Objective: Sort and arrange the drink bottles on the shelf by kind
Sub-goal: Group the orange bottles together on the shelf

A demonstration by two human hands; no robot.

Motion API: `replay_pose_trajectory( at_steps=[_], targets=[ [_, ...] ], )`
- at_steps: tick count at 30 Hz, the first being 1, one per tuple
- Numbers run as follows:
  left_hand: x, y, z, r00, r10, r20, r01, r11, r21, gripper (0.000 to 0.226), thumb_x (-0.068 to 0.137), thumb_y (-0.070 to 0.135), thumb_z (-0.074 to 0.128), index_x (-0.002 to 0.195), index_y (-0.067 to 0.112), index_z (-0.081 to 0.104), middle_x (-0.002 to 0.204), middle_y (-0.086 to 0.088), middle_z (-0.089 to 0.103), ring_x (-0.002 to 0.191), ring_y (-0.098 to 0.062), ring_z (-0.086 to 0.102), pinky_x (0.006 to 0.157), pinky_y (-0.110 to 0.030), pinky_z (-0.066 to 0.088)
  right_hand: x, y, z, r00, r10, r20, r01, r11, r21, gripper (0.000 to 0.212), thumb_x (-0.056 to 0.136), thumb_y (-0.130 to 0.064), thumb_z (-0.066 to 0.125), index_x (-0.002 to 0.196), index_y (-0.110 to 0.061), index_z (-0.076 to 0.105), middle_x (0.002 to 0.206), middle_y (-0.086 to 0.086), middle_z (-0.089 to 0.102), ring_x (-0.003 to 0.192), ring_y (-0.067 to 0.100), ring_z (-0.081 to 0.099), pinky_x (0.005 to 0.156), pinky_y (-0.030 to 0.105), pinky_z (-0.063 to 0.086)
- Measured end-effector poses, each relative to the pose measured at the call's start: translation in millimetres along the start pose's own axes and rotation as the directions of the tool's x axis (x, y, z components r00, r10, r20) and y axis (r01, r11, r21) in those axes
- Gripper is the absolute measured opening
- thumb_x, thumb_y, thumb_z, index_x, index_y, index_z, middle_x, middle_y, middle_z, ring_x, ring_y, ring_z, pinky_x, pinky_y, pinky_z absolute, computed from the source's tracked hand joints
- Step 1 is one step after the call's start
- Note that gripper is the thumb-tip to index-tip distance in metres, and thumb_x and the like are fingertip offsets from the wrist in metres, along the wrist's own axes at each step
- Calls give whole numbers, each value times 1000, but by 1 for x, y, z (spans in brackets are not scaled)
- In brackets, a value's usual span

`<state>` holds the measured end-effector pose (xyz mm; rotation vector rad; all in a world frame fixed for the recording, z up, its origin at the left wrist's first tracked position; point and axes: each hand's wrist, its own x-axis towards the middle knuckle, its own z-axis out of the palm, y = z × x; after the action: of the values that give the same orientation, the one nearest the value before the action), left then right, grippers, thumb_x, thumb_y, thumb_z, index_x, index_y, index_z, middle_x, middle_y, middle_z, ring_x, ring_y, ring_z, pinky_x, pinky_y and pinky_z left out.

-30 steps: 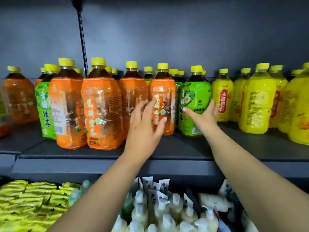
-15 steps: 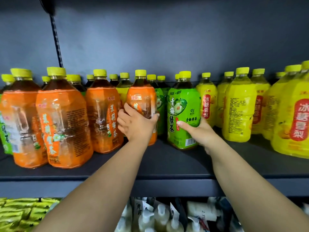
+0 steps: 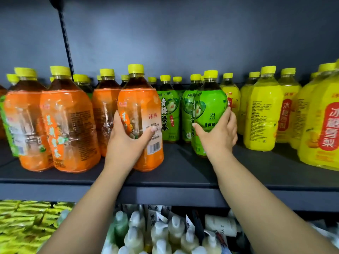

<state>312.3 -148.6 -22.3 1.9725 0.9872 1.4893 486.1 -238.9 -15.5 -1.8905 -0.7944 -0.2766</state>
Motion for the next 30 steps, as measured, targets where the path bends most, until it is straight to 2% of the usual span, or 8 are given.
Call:
replay_pose_trajectory(
  at_steps=[3,5,9,13,17,22,26,30],
  targets=[
    [-13,-2,-26,997,-9,-72,9,1000,-3,110,46,75,58,140,32,21,135,-2,46,123,-24,46,103,-48,39,-18,-16,0,944,-307,-120,302,951,-61,90,83,-47,59,148,-16,5,155,6,7,143,23,6,114,39,5],
    [-16,-4,-35,992,-14,-128,16,1000,12,108,51,70,63,141,30,19,137,-5,42,125,-25,42,105,-48,36,-25,-29,5,926,-376,-31,377,926,36,81,86,-47,55,148,-18,11,155,5,11,142,21,9,114,39,7],
    [-23,-7,-38,968,-43,-246,58,997,55,100,70,54,67,146,28,7,148,-8,24,136,-25,24,110,-42,21,-45,-63,30,837,-240,491,-98,818,567,57,90,-47,47,139,-20,38,143,0,39,132,16,36,105,29,31],
    [-28,-7,-34,961,-27,-274,47,997,64,102,72,63,59,147,25,2,152,-8,19,139,-22,16,111,-37,15,-47,-85,62,600,-201,774,-446,719,533,61,90,-58,34,136,-19,44,138,4,49,126,24,45,106,42,35],
    [-31,-5,-31,951,-29,-309,57,995,84,102,69,64,55,147,23,5,152,-7,20,139,-21,16,112,-35,13,-14,-95,73,768,-130,627,-266,825,498,58,92,-53,37,135,-14,43,140,6,46,127,25,44,104,39,34],
    [-28,-11,-24,904,-16,-428,105,978,183,111,56,79,36,147,22,8,146,-14,30,135,-31,19,112,-45,11,37,-106,70,883,-240,404,23,881,473,57,91,-45,48,136,-11,41,140,7,45,128,25,42,100,33,34],
    [-27,-14,-21,891,9,-453,98,973,211,109,57,78,35,147,23,7,146,-12,30,136,-29,17,112,-45,11,64,-125,82,873,-372,316,265,905,333,63,87,-46,54,135,-8,41,140,10,46,129,26,42,100,32,35],
    [-27,-19,-21,896,34,-442,72,972,222,108,59,78,35,147,22,7,145,-11,31,134,-29,20,111,-45,12,77,-148,97,864,-345,367,180,892,414,69,86,-44,59,133,1,39,132,13,49,121,24,46,92,29,36]
  ],
)
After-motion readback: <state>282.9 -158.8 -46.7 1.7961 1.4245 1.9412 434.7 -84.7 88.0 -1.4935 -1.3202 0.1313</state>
